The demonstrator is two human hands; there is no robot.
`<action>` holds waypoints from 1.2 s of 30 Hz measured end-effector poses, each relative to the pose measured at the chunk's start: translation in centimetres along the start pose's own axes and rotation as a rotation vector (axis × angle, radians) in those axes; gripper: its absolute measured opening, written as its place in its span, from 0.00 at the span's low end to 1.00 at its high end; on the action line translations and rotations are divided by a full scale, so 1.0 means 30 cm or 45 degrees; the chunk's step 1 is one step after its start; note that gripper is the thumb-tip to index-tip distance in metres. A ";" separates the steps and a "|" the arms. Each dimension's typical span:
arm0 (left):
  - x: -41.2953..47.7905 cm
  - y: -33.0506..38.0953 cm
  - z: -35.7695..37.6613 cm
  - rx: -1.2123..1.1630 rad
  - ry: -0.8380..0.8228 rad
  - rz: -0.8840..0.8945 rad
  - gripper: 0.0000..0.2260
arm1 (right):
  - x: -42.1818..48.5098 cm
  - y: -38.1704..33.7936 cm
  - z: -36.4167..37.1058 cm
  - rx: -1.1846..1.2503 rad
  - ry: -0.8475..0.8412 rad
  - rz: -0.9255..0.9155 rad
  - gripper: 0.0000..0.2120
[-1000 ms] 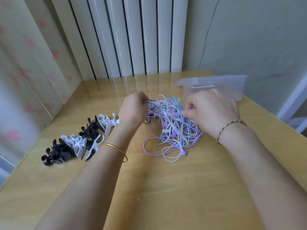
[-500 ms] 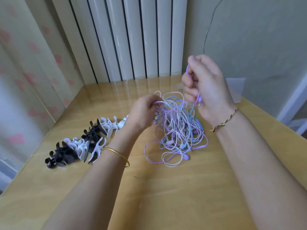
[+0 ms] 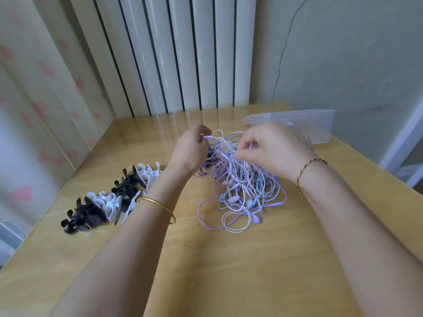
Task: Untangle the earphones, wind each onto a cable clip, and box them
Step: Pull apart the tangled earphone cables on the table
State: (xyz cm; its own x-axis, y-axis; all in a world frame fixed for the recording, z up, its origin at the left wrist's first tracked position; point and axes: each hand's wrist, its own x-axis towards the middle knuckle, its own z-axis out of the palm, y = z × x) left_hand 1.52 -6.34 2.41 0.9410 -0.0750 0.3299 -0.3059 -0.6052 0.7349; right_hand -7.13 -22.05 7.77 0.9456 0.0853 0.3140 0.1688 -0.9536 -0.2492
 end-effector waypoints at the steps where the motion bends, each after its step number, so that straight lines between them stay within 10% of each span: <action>1: -0.004 0.014 -0.004 -0.083 -0.050 -0.009 0.14 | 0.015 0.001 0.007 0.238 0.043 -0.003 0.08; 8: -0.064 0.133 -0.098 -0.687 -0.103 0.177 0.16 | 0.098 0.000 0.019 1.334 0.335 -0.028 0.11; 22: -0.015 0.059 -0.023 0.120 -0.251 0.091 0.08 | 0.120 -0.029 -0.174 2.385 0.327 -0.096 0.12; 28: -0.016 0.093 -0.036 -0.195 -0.165 -0.087 0.12 | 0.151 0.004 -0.156 1.064 0.564 0.059 0.12; 36: -0.009 0.157 -0.054 -0.549 -0.068 -0.100 0.15 | 0.109 0.038 -0.085 -0.066 -0.226 0.045 0.19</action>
State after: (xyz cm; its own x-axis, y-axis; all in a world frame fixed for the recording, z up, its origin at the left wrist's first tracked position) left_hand -0.40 -7.88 6.72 0.9664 -0.0901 0.2406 -0.2551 -0.2251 0.9403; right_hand -4.55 -23.59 10.86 0.9857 0.0968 0.1379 0.1245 -0.9701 -0.2086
